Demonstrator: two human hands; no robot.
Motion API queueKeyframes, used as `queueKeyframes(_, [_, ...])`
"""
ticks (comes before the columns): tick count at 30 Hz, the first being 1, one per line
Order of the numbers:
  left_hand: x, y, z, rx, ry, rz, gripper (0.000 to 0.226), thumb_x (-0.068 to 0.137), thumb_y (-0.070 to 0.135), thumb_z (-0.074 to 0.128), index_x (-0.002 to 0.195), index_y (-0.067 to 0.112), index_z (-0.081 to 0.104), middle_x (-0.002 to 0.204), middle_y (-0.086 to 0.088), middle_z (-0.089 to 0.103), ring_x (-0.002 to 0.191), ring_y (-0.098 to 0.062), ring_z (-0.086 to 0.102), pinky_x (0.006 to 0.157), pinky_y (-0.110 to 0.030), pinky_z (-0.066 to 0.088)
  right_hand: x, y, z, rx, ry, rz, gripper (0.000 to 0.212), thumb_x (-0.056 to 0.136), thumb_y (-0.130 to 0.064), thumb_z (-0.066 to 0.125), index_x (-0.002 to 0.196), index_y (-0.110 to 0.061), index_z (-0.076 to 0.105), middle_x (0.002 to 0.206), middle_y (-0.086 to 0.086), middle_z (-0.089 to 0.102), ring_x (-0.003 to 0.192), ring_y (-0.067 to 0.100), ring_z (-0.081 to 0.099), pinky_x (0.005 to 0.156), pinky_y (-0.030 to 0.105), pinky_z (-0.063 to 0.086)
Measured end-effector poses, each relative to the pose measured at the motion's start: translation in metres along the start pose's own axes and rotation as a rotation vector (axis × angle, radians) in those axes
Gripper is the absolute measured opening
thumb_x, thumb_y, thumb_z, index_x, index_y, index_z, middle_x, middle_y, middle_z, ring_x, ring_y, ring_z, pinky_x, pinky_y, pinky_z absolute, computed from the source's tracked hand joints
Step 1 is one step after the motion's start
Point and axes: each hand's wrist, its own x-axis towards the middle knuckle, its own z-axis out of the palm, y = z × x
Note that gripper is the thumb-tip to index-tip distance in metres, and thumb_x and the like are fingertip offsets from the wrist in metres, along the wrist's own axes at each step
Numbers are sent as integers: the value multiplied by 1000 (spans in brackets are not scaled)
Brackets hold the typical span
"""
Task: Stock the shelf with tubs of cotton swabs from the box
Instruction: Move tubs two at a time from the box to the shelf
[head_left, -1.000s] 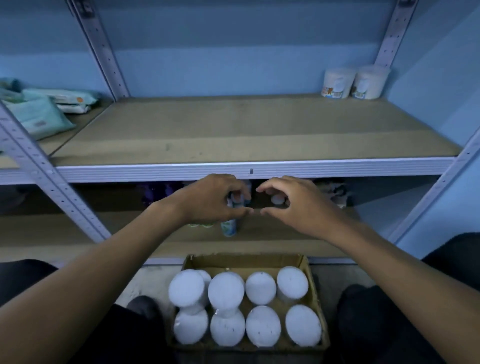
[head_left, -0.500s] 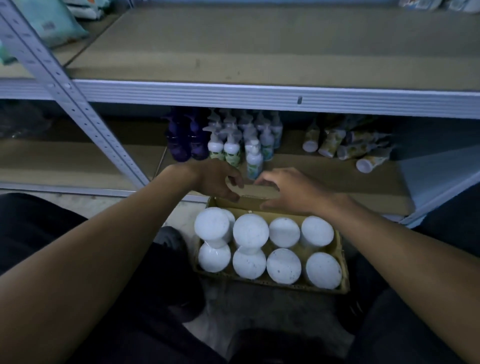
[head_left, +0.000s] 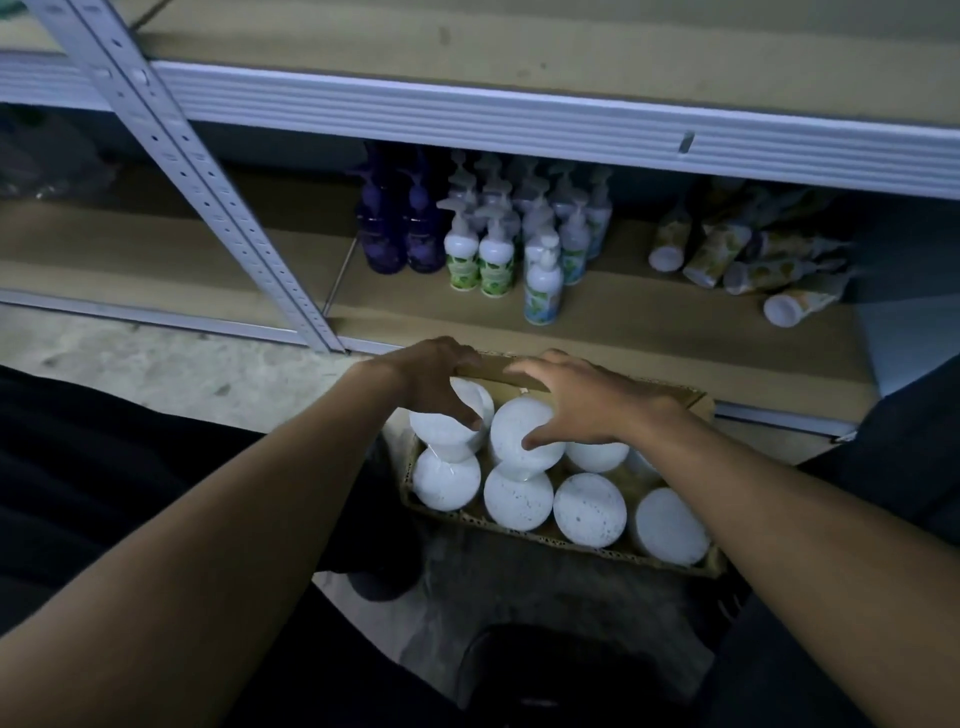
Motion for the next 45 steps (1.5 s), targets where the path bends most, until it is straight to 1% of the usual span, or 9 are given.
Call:
queueKeyframes(2, [1,-2,7,-13,6,-6,95,60,56,84,143,32,43,142,3,43,128,-20,45,105,-40,42,4,0,5,-22,-16,-6,97,66,-50,86,148,-38,36,144,-8,40,129,19,47,101,44,48])
queueKeyframes(5, [1,-5,15,-37,19,0,106,43,68,77,141,43,42,142,6,45,128,-19,47,103,-40,46,7,2,8,-39,-42,-6,100,65,-49,87,149,-36,36,145,-7,39,130,19,45,100,40,47])
queueKeyframes(7, [0,-7,19,-47,28,-3,112,39,69,75,142,41,40,142,6,46,128,-19,48,102,-39,46,8,2,9,-63,-60,-3,101,65,-48,87,150,-36,34,147,-8,38,130,19,45,97,38,47])
queueKeyframes(13, [-2,-9,30,-23,76,-2,101,56,50,88,143,29,41,142,-2,46,127,-24,47,102,-33,43,11,0,18,-135,-97,12,106,60,-54,88,150,-36,33,144,-9,37,128,19,46,95,44,50])
queueKeyframes(19, [-1,-7,37,-12,112,-6,98,56,47,89,141,25,44,143,-5,46,126,-26,49,102,-36,44,10,-2,37,-169,-82,-6,102,60,-51,90,146,-32,37,146,-5,35,129,25,45,86,37,49])
queueKeyframes(28, [3,-6,44,66,117,-21,103,52,46,91,140,21,42,145,-5,42,125,-32,47,101,-42,46,9,-3,41,-162,-45,-16,99,63,-44,90,144,-28,37,142,-2,32,124,26,48,77,36,49])
queueKeyframes(34, [3,-6,41,84,137,4,104,56,41,90,143,19,37,143,-7,43,124,-33,48,101,-41,45,8,-4,38,-148,-39,-7,97,66,-48,87,144,-26,34,139,-1,33,123,27,48,83,40,51])
queueKeyframes(39, [-1,1,20,39,184,5,96,53,42,90,136,20,47,129,-4,52,115,-29,54,94,-41,49,5,-5,20,-89,23,9,104,68,-50,86,151,-22,29,148,-2,34,129,25,47,91,39,48])
queueKeyframes(45, [-16,17,-24,85,231,22,97,59,42,89,141,20,44,137,-4,50,122,-25,50,101,-38,45,-2,-11,-16,-7,121,3,101,66,-53,85,150,-26,35,146,-5,33,128,22,46,95,41,48])
